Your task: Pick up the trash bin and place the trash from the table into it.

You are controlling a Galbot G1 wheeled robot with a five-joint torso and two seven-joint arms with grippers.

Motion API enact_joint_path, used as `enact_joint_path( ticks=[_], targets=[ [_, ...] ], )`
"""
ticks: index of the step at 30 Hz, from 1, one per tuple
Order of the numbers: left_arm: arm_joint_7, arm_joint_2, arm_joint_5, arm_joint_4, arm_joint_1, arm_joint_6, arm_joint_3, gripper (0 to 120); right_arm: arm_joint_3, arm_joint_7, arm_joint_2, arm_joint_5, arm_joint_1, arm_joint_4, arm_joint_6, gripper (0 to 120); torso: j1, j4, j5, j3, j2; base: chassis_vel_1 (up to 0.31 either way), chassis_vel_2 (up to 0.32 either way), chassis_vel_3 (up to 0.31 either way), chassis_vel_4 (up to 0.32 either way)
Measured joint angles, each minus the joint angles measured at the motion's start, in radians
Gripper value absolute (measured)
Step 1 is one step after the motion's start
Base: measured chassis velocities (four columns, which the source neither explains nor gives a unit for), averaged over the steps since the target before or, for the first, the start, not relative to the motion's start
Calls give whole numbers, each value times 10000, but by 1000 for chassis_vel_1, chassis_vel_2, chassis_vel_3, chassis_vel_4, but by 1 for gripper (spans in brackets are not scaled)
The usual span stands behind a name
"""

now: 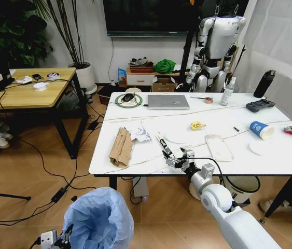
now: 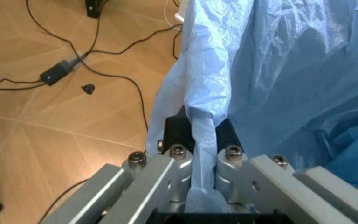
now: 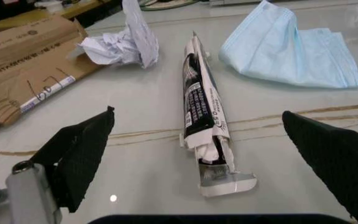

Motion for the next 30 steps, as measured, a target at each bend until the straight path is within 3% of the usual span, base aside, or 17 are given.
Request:
enact_joint_path(
  ticks=[3, 21, 24, 26, 30],
  targets=[
    [1, -29, 44, 0, 32, -60, -17, 0, -23, 24, 106, -51, 87, -82, -73, 97, 0, 0, 1, -1, 0, 0, 0, 0, 0],
    [-59, -161, 99, 141, -104, -143, -35, 0, 1, -40, -357, -462, 186, -484, -306, 33, -1, 1, 1, -1, -2, 0, 0, 0, 0],
    [-91, -151, 92, 180, -190, -118, -12, 0, 46, -48, -362, -500, 104, -424, -255, 16, -1, 0, 1, -2, -2, 0, 0, 0, 0],
    [-93, -151, 92, 181, -195, -114, -7, 0, 51, -49, -358, -507, 95, -414, -238, 15, -1, 0, 1, -2, -2, 0, 0, 0, 0],
    [-104, -128, 96, 182, -218, -78, 25, 0, 120, -110, -341, -517, 14, -301, -79, 0, -1, 1, 2, -2, -2, 0, 0, 0, 0]
  ],
)
